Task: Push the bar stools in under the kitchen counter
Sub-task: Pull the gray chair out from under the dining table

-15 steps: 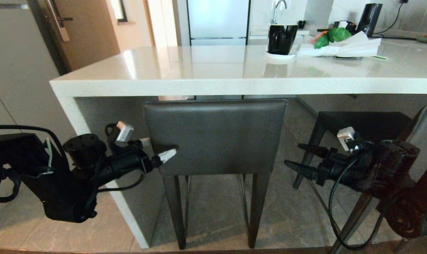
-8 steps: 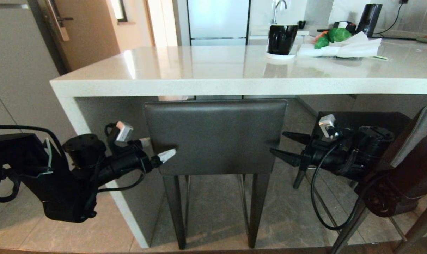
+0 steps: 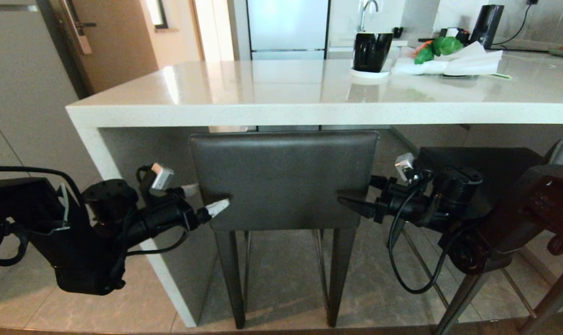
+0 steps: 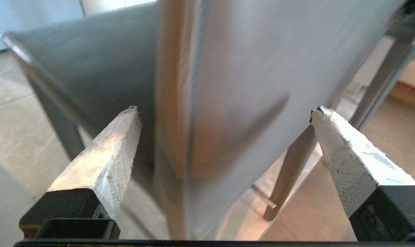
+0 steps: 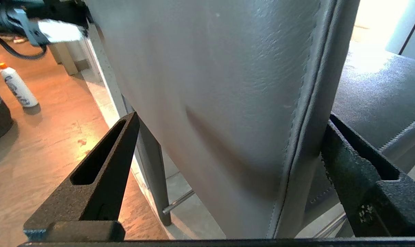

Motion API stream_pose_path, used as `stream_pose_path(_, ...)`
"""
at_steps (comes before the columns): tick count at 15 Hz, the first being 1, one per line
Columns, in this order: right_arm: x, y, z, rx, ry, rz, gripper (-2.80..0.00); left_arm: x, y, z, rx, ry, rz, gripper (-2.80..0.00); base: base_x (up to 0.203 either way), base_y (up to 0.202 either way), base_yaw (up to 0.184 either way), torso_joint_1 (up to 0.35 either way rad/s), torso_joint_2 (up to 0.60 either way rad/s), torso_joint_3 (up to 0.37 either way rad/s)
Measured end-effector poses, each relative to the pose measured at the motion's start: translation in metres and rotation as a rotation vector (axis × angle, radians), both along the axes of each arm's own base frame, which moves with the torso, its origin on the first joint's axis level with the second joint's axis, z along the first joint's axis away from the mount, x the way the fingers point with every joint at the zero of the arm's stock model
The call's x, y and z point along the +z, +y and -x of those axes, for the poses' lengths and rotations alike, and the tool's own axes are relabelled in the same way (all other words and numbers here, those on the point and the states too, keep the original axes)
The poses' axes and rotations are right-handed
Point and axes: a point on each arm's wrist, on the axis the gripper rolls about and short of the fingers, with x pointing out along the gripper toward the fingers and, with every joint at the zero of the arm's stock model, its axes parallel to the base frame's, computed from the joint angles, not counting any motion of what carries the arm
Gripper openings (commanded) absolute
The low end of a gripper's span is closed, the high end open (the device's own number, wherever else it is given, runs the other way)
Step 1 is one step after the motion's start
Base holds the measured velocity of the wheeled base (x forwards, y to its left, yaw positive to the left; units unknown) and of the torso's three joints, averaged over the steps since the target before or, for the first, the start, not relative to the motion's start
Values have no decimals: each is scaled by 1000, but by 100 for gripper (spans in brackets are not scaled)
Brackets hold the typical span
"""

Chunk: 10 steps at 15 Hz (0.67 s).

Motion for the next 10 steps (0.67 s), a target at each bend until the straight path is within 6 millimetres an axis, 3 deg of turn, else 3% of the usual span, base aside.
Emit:
stream_pose_path(7, -5, 14, 3, 34, 12, 2, 0, -8, -7, -1, -14, -1, -21, 0, 0, 0, 0, 0, 0, 0)
stream_pose_path(10, -6, 14, 4, 36, 20, 3, 0, -10, -14, 2, -31, 6, -26, 0, -174, 0, -1, 1, 3, 4)
